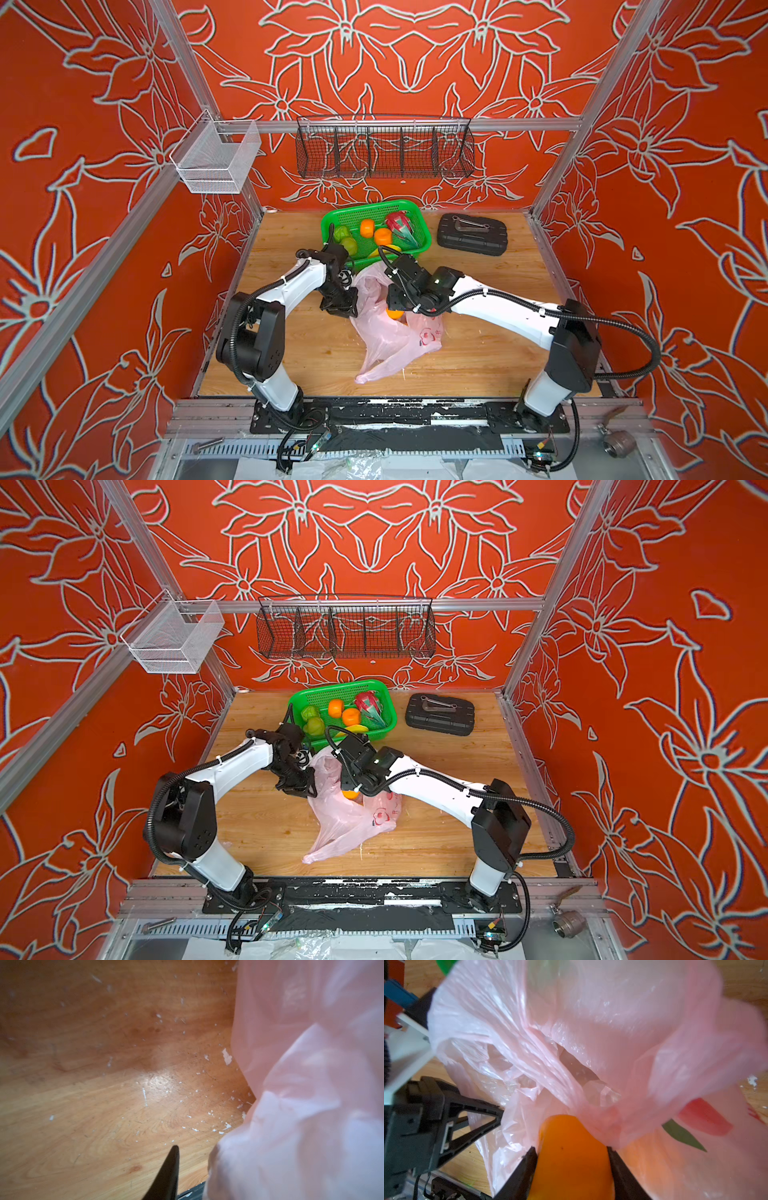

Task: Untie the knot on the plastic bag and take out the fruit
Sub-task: 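Lift the orange up out of the bag with the right gripper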

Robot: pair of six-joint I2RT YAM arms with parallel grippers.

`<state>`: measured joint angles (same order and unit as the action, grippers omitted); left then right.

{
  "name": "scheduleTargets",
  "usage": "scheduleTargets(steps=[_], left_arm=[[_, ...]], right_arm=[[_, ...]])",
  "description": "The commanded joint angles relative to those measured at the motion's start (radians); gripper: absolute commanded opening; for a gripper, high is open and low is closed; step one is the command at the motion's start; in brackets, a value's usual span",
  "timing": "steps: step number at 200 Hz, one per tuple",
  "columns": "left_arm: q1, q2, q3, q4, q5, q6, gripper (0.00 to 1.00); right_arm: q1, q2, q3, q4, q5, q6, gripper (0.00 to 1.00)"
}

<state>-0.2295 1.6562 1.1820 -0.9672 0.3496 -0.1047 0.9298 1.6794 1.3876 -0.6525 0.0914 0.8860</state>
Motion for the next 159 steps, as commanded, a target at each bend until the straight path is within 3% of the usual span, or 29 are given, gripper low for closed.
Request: scheduleTargets(steps=[1, 48, 71, 117, 159], left_arm=[[0.025, -0.026, 0.017, -0.027, -0.067, 0.008, 0.29], [0.063, -0.019, 0.032, -0.023, -0.089, 0.013, 0.28], [0.064, -0.030, 0.052, -0.024, -0.033, 0.026, 0.28], [0.064, -0.186, 0.088, 0.038, 0.054, -0.008, 0.47], [0.064, -0.294, 0.192, 0.063, 0.127, 0.022, 0.56]], right_arm=[[-0.009, -0.052, -0.029, 0.004, 0.019, 0.022, 0.53], [-0.045, -0.080, -0.100, 0.038, -0.038, 0.043, 0.54], [-0.049, -0.073, -0.092, 0.041, -0.059, 0.033, 0.51], [-0.051, -0.083, -0.018, 0.018, -0.085, 0.016, 0.52], [-0.069, -0.187, 0.001, 0.103, -0.123, -0.009, 0.52]])
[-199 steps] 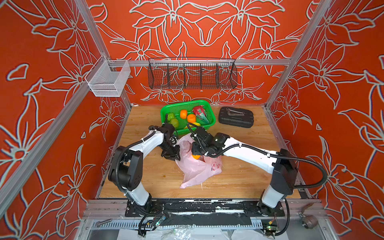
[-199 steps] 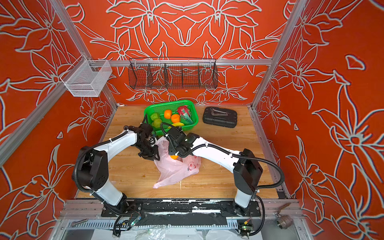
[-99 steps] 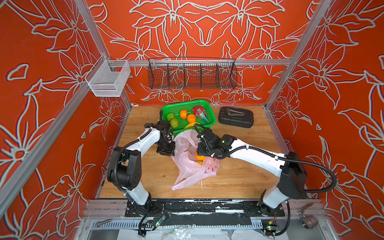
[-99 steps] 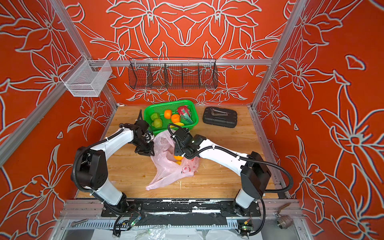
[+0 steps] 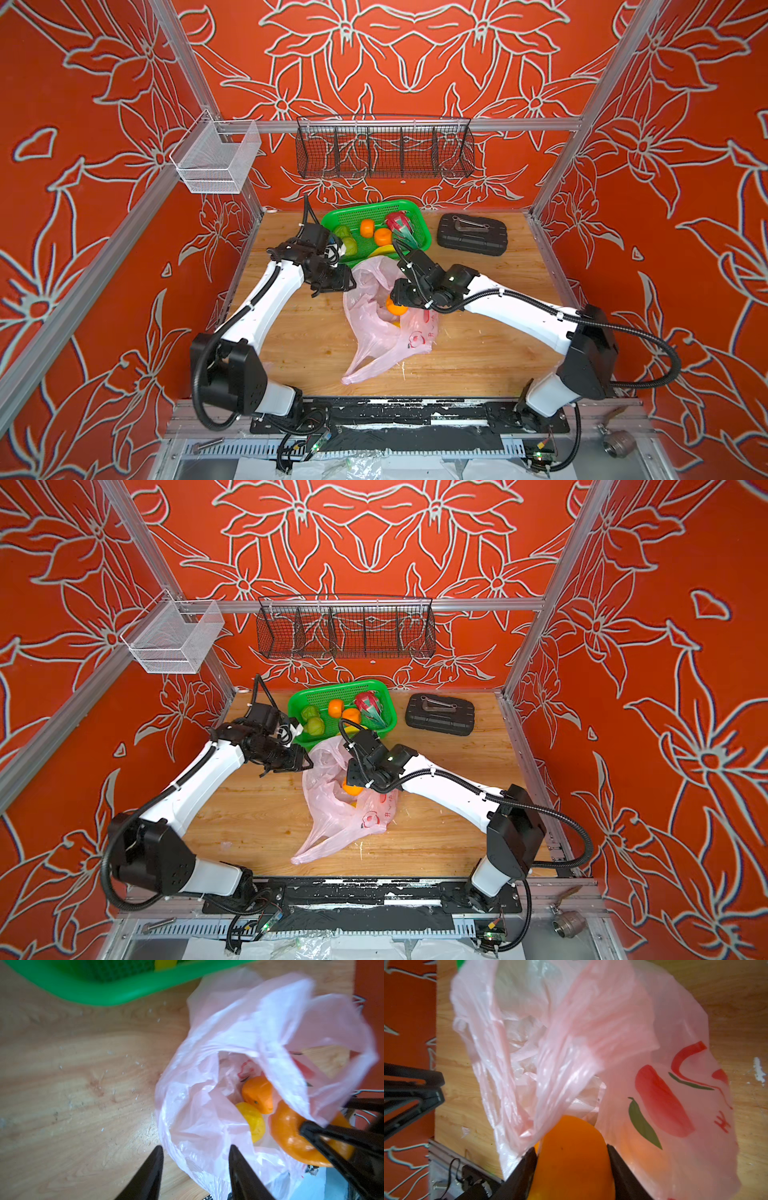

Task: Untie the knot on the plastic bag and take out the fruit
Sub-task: 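Grasp the orange with the left gripper from the right gripper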

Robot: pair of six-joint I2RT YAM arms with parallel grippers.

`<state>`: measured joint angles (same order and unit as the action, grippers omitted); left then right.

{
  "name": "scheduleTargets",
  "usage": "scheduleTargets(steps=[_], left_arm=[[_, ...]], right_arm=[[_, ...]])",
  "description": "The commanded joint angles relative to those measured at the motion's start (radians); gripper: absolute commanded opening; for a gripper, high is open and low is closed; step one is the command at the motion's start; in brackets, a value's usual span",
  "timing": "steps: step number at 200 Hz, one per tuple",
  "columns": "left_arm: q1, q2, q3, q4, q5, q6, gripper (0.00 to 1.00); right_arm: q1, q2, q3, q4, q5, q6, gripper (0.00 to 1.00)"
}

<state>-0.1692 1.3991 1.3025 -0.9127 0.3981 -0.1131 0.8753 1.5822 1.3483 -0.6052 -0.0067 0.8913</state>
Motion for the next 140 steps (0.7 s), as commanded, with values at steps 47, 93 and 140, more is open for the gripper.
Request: scheduleTargets(steps=[47, 93, 140], left_arm=[[-0.011, -0.036, 0.171, 0.135, 0.294, 0.008, 0.62], [-0.136, -0.166, 0.008, 0.577, 0.276, 0.139, 0.88], [-0.209, -0.116, 0.066, 0.648, 0.320, 0.313, 0.98]], right_arm=[[-0.090, -0.208, 0.038, 0.193, -0.013, -0.014, 0.53], [-0.186, -0.265, 0.037, 0.319, -0.108, -0.001, 0.54], [-0.208, -0.305, 0.039, 0.379, -0.193, 0.006, 0.54]])
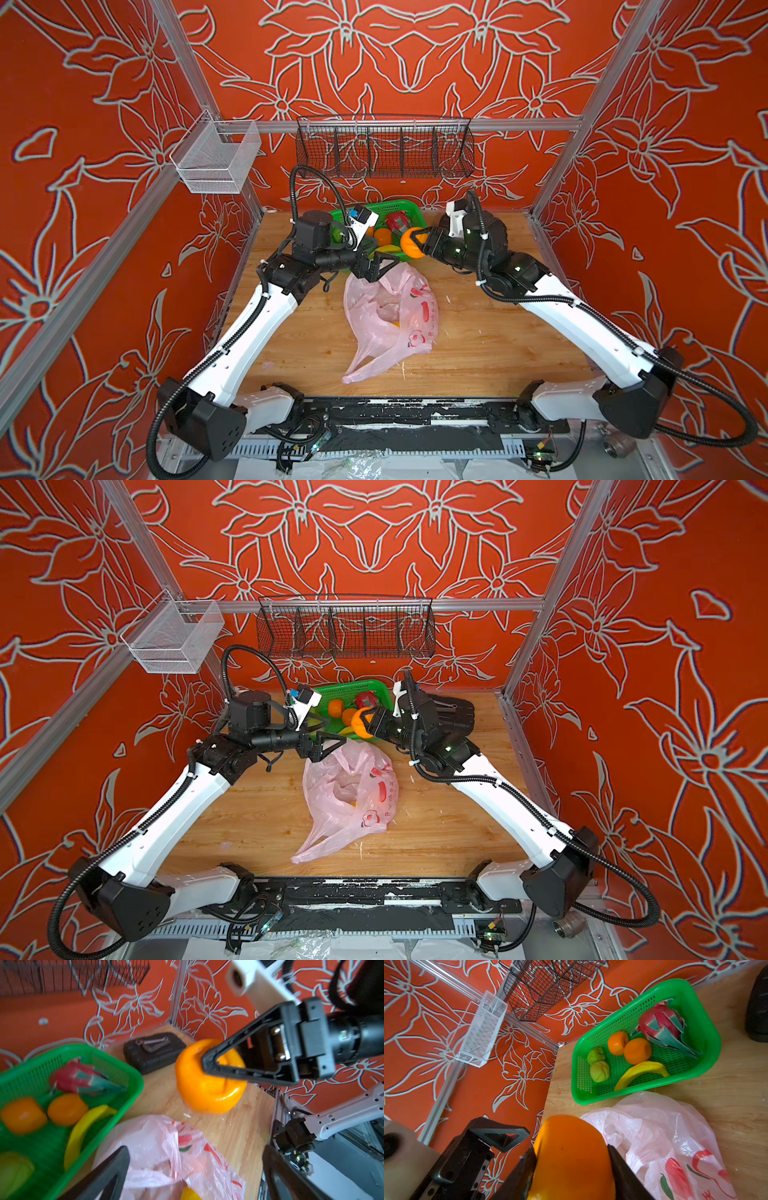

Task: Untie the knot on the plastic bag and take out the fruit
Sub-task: 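Grasp the orange with the left gripper from the right gripper, then carry the orange over the green basket with the left gripper while the right withdraws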

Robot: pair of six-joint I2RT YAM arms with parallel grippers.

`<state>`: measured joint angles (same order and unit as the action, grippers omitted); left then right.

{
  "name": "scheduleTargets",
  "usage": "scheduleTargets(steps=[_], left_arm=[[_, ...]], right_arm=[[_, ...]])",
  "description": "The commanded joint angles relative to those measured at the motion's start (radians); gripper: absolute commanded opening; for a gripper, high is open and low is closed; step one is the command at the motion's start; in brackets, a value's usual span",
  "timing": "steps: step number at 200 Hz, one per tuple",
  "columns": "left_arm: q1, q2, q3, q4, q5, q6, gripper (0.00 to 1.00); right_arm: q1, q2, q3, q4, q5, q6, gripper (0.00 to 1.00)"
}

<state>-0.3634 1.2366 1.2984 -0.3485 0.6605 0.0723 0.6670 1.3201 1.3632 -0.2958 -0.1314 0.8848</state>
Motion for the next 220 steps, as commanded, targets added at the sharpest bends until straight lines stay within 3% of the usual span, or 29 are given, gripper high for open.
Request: scheduleTargets(steps=[1, 59, 134, 180, 220], left_arm=[[-0.015, 0.049, 0.075, 0.080, 0.060, 0.130, 0.98], [-0.071, 0.176, 0.198, 0.070, 0.065, 0.243, 1.00], [-0.077, 0.203, 0.214, 0.093, 0.067, 0.232, 0.63], [-0.072, 0.201, 0.197, 0.086, -0.119, 0.190, 0.62], [-0.010, 0.235, 0.201, 0.092, -0.284, 0.009, 0.57]], right_arm=[[0.000, -0.043, 0.024, 0.071, -0.070, 0.013, 0.54], [0.000, -0.056, 0.004, 0.148, -0.158, 0.039, 0.55], [0.000, -0.052, 0.011, 0.124, -0.160, 0.046, 0.57], [0.000, -0.097, 0.005, 0.094, 0.003, 0.034, 0.82], [-0.010, -0.172, -0.077, 0.104, 0.173, 0.056, 0.89]])
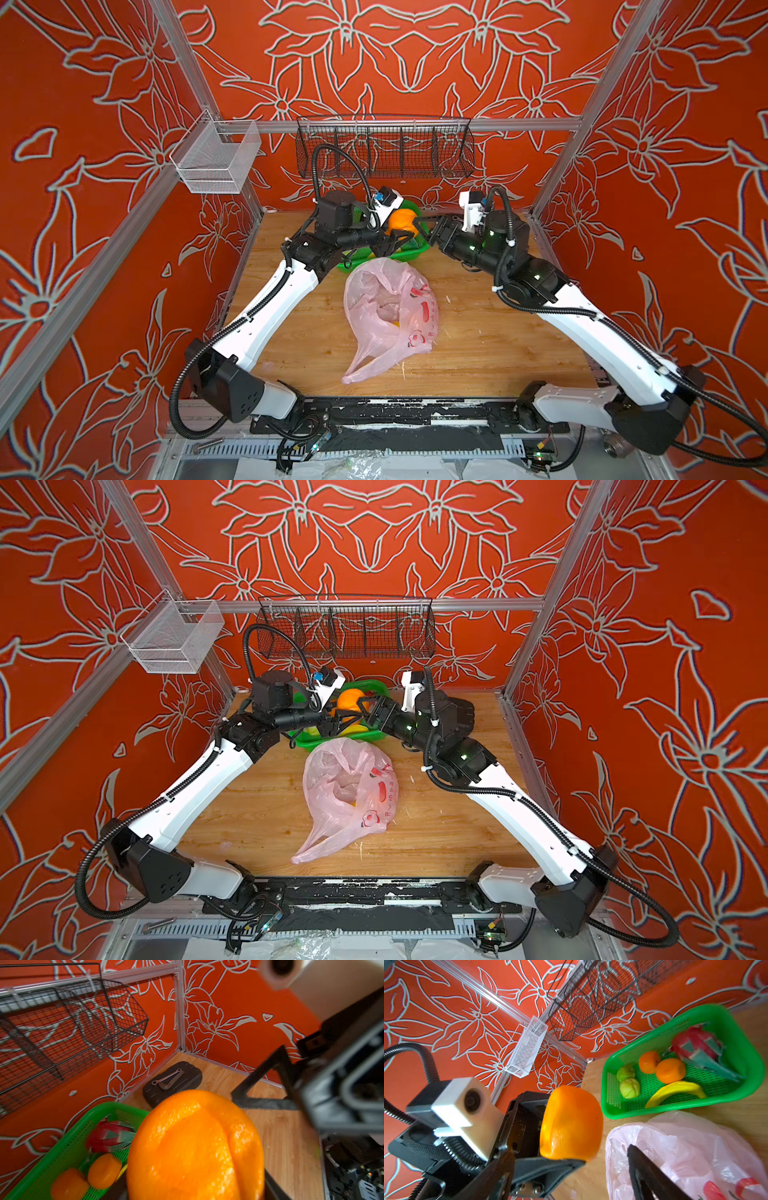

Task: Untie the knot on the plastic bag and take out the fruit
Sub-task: 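Carry the orange over the green basket with the left gripper while the right withdraws, then open the left gripper to drop the orange into the green basket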

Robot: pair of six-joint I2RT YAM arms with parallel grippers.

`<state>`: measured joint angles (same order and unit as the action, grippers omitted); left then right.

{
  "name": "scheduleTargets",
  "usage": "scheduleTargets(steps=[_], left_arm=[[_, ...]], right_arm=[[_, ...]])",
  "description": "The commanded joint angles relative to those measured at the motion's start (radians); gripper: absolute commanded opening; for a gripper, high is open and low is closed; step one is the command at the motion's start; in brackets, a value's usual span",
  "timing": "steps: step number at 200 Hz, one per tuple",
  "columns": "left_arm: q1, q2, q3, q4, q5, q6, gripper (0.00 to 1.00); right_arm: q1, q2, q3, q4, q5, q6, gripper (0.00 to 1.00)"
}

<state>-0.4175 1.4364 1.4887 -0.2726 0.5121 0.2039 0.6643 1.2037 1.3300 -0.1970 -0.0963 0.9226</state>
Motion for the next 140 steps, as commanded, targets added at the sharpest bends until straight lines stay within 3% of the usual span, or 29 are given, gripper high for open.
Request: scheduleTargets(steps=[1, 37, 76, 109, 140], left_arm=[[0.048, 0.037, 0.012, 0.014, -0.138, -0.127, 0.57], [0.142, 0.097, 0.027, -0.065, -0.225, -0.288, 0.55], [0.230, 0.189, 0.050, -0.159, -0.248, -0.439, 0.51], [0.244, 0.326, 0.166, -0.328, -0.291, -0.514, 0.50], [0.248, 0.498, 0.339, -0.500, -0.232, -0.586, 0.50]], right_arm=[[-0.008, -0.057, -0.046, 0.005, 0.140, 0.018, 0.89], [-0.035, -0.073, -0.081, -0.019, 0.153, 0.043, 0.91], [-0.056, -0.055, -0.070, -0.065, 0.137, 0.049, 0.95], [-0.066, -0.041, -0.077, -0.091, 0.117, 0.072, 0.96], [-0.067, -0.037, -0.101, -0.065, 0.103, 0.113, 0.96]])
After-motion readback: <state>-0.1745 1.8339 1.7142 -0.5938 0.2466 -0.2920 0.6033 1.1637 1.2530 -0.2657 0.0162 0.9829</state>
